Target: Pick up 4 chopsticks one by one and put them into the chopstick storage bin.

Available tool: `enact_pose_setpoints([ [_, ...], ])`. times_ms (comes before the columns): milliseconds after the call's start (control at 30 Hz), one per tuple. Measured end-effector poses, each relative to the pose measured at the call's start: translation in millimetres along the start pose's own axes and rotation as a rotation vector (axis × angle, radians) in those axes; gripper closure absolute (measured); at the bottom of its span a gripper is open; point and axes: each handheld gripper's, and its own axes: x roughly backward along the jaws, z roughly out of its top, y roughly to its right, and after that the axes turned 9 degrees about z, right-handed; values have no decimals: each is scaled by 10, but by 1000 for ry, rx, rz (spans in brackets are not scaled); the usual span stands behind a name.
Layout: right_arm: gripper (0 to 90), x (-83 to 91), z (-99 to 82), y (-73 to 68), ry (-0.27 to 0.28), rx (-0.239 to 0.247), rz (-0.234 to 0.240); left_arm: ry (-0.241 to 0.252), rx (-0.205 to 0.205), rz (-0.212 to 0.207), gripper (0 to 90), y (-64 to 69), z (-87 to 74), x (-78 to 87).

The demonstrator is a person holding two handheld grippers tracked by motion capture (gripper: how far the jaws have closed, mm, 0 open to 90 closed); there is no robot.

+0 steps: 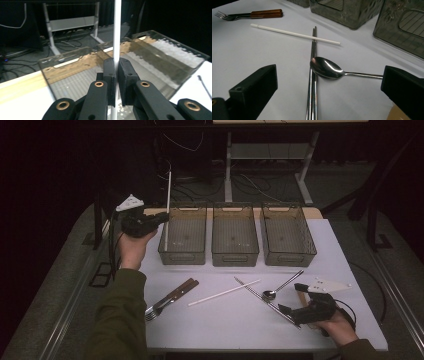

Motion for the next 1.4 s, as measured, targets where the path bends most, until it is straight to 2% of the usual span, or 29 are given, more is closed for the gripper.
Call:
enact_pose_setpoints([
  [100, 9, 0, 0, -1, 0, 2, 1, -14, 20, 22, 846, -53, -13, -63],
  [200, 9, 3, 0, 0, 2, 1, 2, -49, 20, 48, 846, -85, -44, -145],
  [267, 9, 2, 0, 3, 1, 2, 1, -89, 12, 65, 846, -102, -84, -216],
  [333, 9, 1, 0, 2, 1, 1, 1, -99, 11, 70, 846, -100, -101, -241],
  [467, 9, 4, 1, 3, 4, 2, 2, -159, -17, 94, 846, -79, -162, -317],
  [533, 8, 6, 0, -1, 4, -1, 3, -170, -9, 92, 846, -74, -205, -348],
  [833, 8, 5, 0, -3, 3, -2, 3, -233, -22, 96, 846, -55, -346, -447],
  [1067, 8, 7, -1, -3, 4, 0, 3, -275, -54, 101, 846, -4, -413, -538],
  [1400, 8, 13, 0, -8, 7, -2, 3, -289, -56, 96, 842, 54, -473, -716],
])
